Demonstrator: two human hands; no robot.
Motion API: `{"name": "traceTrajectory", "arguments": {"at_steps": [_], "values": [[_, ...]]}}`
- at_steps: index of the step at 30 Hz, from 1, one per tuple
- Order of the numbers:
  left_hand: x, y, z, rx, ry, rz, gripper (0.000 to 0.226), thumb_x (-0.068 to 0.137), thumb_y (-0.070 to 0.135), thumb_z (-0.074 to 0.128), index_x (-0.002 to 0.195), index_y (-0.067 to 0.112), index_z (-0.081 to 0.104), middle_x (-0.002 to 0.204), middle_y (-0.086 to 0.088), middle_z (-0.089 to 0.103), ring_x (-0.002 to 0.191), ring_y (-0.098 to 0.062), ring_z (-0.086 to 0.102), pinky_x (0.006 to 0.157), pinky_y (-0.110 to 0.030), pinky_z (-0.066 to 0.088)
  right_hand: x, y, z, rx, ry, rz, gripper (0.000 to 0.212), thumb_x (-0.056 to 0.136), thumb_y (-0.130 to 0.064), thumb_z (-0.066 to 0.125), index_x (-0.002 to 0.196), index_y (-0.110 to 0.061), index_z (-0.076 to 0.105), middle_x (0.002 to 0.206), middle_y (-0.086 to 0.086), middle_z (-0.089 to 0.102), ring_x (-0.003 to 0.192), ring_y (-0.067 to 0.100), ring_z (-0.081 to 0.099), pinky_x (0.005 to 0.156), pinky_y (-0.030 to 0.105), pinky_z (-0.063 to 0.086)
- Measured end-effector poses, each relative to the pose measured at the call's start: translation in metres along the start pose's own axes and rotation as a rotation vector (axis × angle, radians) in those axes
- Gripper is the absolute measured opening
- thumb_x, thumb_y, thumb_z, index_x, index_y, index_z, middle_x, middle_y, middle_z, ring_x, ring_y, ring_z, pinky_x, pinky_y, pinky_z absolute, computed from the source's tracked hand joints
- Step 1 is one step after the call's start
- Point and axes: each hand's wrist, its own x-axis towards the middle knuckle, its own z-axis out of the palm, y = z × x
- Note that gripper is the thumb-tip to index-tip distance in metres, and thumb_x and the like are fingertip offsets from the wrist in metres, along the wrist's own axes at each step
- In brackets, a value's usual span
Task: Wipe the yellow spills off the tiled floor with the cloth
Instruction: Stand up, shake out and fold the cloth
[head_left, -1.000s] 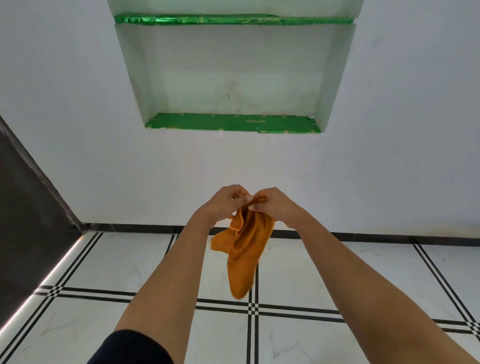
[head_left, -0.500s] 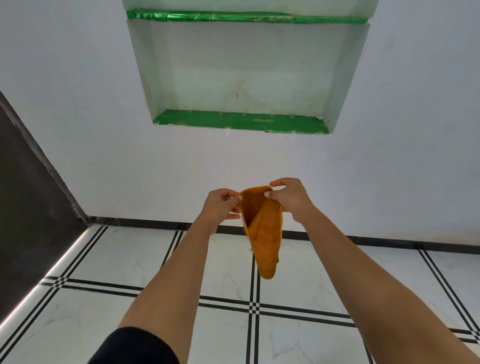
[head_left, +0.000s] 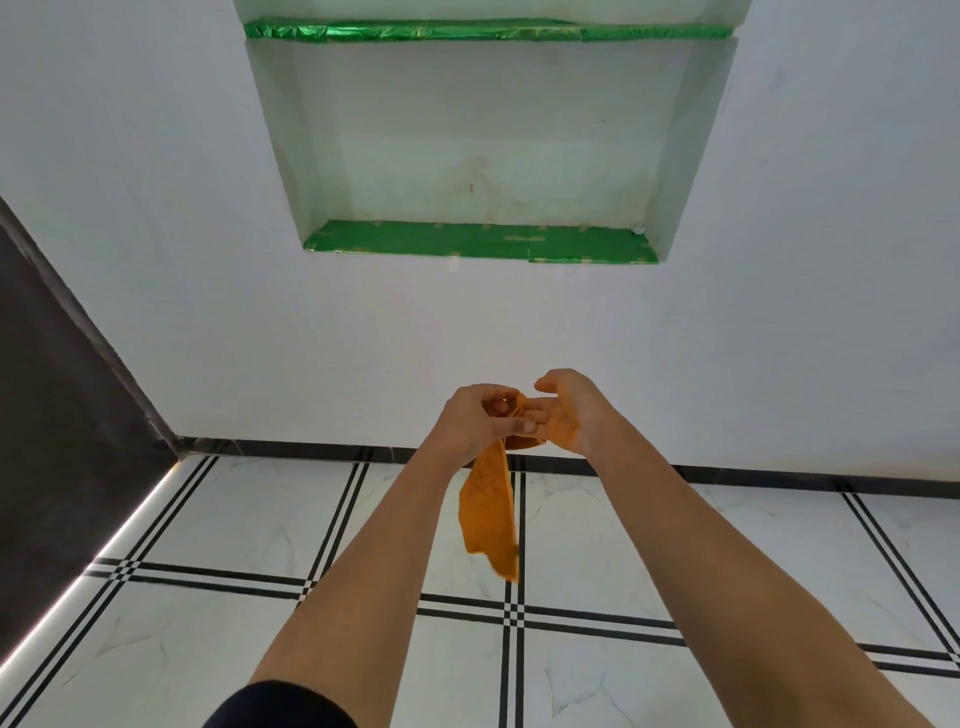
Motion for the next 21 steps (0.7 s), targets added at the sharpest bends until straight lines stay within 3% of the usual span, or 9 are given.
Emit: {"name": "traceTrajectory", "arguments": {"at_steps": [5, 7, 8, 11, 13, 15, 17, 19, 21], "values": [[0.002, 0.004, -0.008, 0.040, 0.085, 0.109, 0.029, 0.090, 0.017, 0.059, 0.117, 0.008, 0.063, 0.115, -0.007, 0.062, 0.103, -0.018, 0.057, 0.091, -0.029, 0.046, 0.002, -0.002, -0.006, 0.016, -0.106, -0.010, 0.022, 0.094, -0.009, 0.037, 0.090, 0.001, 0.056, 0.090, 0.018, 0.067, 0.086, 0.033, 0.065, 0.088, 0.046, 0.048], [0.005, 0.008, -0.011, 0.022, 0.096, 0.139, 0.024, 0.092, 0.018, 0.054, 0.111, 0.008, 0.065, 0.111, -0.009, 0.063, 0.103, -0.022, 0.058, 0.092, -0.032, 0.048, 0.003, -0.003, -0.008, -0.073, -0.115, -0.080, 0.021, 0.095, -0.011, 0.042, 0.098, 0.000, 0.060, 0.089, 0.015, 0.068, 0.085, 0.030, 0.067, 0.089, 0.043, 0.050], [0.007, 0.010, -0.012, -0.004, 0.087, 0.147, 0.021, 0.093, 0.018, 0.053, 0.108, 0.010, 0.066, 0.108, -0.007, 0.064, 0.102, -0.022, 0.059, 0.091, -0.033, 0.048, 0.006, -0.003, -0.009, -0.174, -0.097, -0.138, 0.019, 0.094, -0.010, 0.049, 0.108, -0.002, 0.058, 0.090, 0.012, 0.069, 0.085, 0.027, 0.067, 0.086, 0.042, 0.051], [0.010, 0.021, -0.016, -0.101, 0.045, 0.147, 0.014, 0.096, 0.022, 0.046, 0.101, 0.021, 0.059, 0.104, -0.003, 0.063, 0.100, -0.021, 0.059, 0.088, -0.033, 0.048, 0.020, -0.001, -0.017, -0.613, 0.022, -0.257, 0.053, 0.082, -0.010, 0.068, 0.127, -0.019, 0.042, 0.107, 0.003, 0.058, 0.093, 0.020, 0.060, 0.082, 0.038, 0.048], [0.011, 0.030, -0.020, -0.172, 0.018, 0.142, 0.012, 0.097, 0.025, 0.045, 0.099, 0.027, 0.056, 0.104, -0.005, 0.062, 0.101, -0.025, 0.060, 0.087, -0.037, 0.051, 0.031, -0.001, -0.025, -0.933, 0.104, -0.310, 0.062, 0.073, -0.028, 0.078, 0.125, -0.026, 0.043, 0.118, 0.004, 0.051, 0.109, 0.025, 0.051, 0.093, 0.043, 0.045], [0.011, 0.036, -0.027, -0.213, -0.004, 0.149, 0.012, 0.097, 0.027, 0.045, 0.099, 0.030, 0.056, 0.103, -0.005, 0.061, 0.101, -0.027, 0.059, 0.086, -0.043, 0.053, 0.037, -0.004, -0.032, -1.109, 0.159, -0.354, 0.058, 0.069, -0.046, 0.076, 0.116, -0.022, 0.053, 0.118, 0.009, 0.055, 0.114, 0.029, 0.050, 0.099, 0.045, 0.042], [0.008, 0.041, -0.036, -0.244, 0.005, 0.156, 0.012, 0.096, 0.030, 0.045, 0.102, 0.030, 0.056, 0.103, -0.002, 0.060, 0.102, -0.028, 0.058, 0.082, -0.045, 0.055, 0.029, -0.016, -0.036, -1.058, 0.124, -0.373, 0.049, 0.072, -0.045, 0.075, 0.106, -0.013, 0.061, 0.108, 0.008, 0.060, 0.107, 0.027, 0.054, 0.095, 0.038, 0.043], [0.006, 0.045, -0.046, -0.310, 0.042, 0.163, 0.015, 0.095, 0.032, 0.045, 0.107, 0.027, 0.055, 0.105, -0.002, 0.059, 0.101, -0.027, 0.059, 0.077, -0.041, 0.056, 0.016, -0.035, -0.039, -0.920, -0.022, -0.371, 0.039, 0.076, -0.034, 0.074, 0.103, -0.009, 0.062, 0.099, 0.003, 0.061, 0.096, 0.019, 0.056, 0.086, 0.031, 0.041], [0.010, 0.059, -0.057, -0.404, 0.107, 0.168, 0.019, 0.096, 0.033, 0.044, 0.111, 0.026, 0.053, 0.109, -0.001, 0.058, 0.099, -0.027, 0.060, 0.075, -0.040, 0.057, 0.002, -0.060, -0.039, -0.725, -0.140, -0.411, 0.036, 0.078, -0.034, 0.071, 0.106, -0.015, 0.060, 0.104, 0.000, 0.063, 0.097, 0.017, 0.057, 0.089, 0.035, 0.042]]}}
